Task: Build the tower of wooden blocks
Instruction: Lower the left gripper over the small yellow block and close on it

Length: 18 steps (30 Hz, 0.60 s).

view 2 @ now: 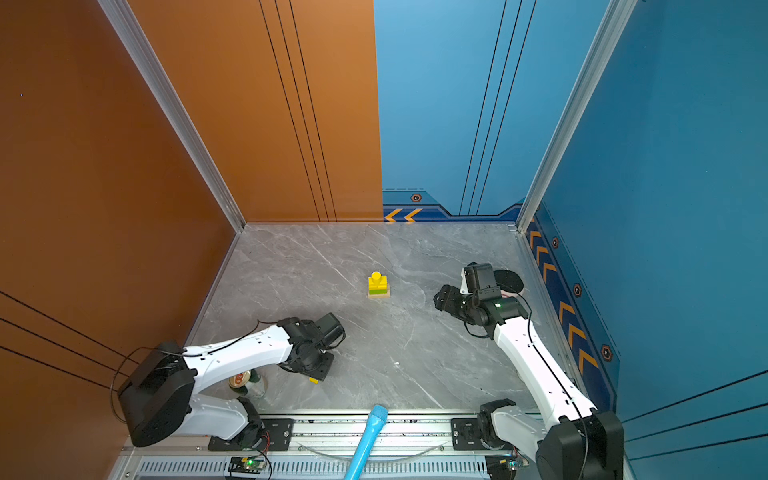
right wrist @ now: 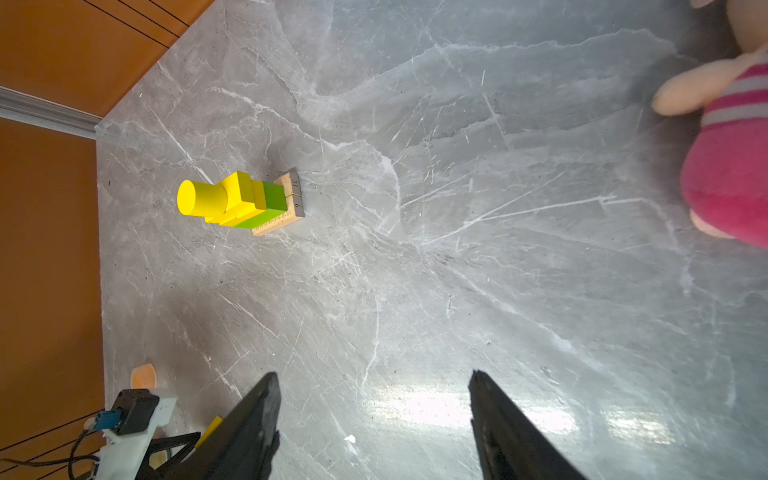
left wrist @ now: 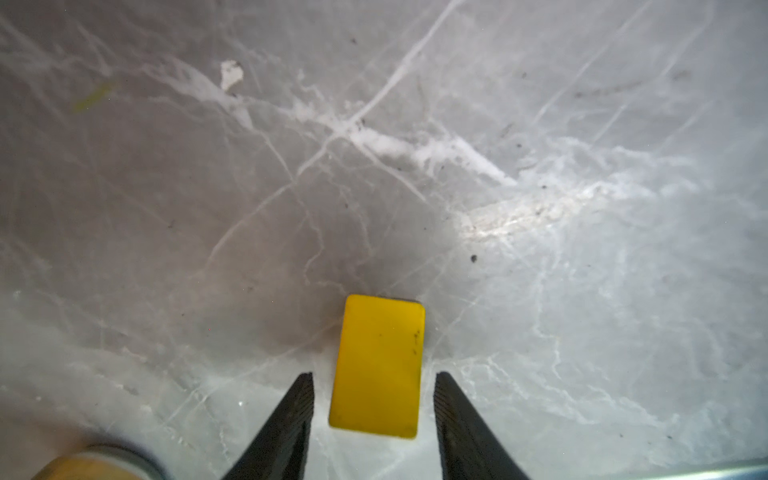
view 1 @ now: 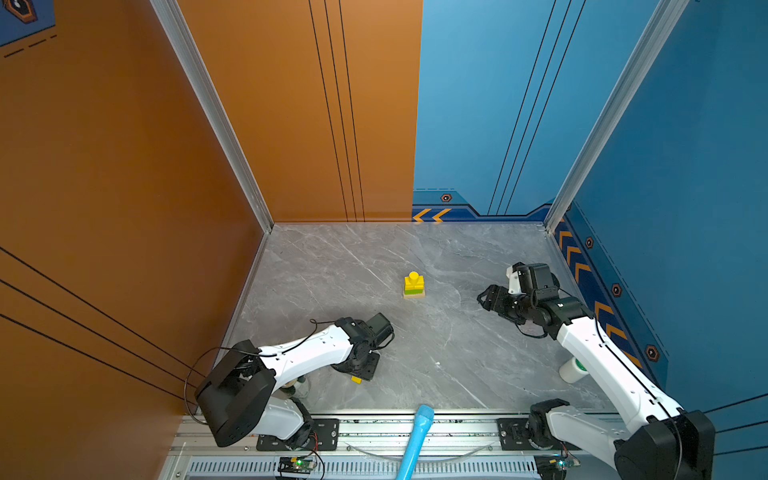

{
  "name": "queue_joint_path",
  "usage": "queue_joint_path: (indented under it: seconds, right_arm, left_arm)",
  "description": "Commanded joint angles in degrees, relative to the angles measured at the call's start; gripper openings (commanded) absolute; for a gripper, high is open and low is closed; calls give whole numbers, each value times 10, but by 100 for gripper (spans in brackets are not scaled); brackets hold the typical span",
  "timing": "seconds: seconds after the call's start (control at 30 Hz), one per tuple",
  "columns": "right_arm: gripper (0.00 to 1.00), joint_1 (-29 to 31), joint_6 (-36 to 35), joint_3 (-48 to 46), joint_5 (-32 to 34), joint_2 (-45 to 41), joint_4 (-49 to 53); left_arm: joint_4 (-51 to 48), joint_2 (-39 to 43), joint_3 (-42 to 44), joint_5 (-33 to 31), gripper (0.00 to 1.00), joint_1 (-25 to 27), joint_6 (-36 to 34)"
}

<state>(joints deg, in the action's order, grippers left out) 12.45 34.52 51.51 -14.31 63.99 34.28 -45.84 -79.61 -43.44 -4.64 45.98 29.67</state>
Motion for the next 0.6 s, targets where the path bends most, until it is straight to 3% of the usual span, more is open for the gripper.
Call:
queue_joint_path:
  seconds: [0.0,0.3,0.57]
  right_arm:
    - [73,5,-7,15,9,3,5]
    - [73,6,-7,15,9,5,5]
    - [74,7,-7,14,10,6,5]
  left_arm:
    - [-6,19,9,9,48,-7,8]
    - [-6,-9,7,27,53,-5,5]
    - [-6,-15,6,27,46,-7,5]
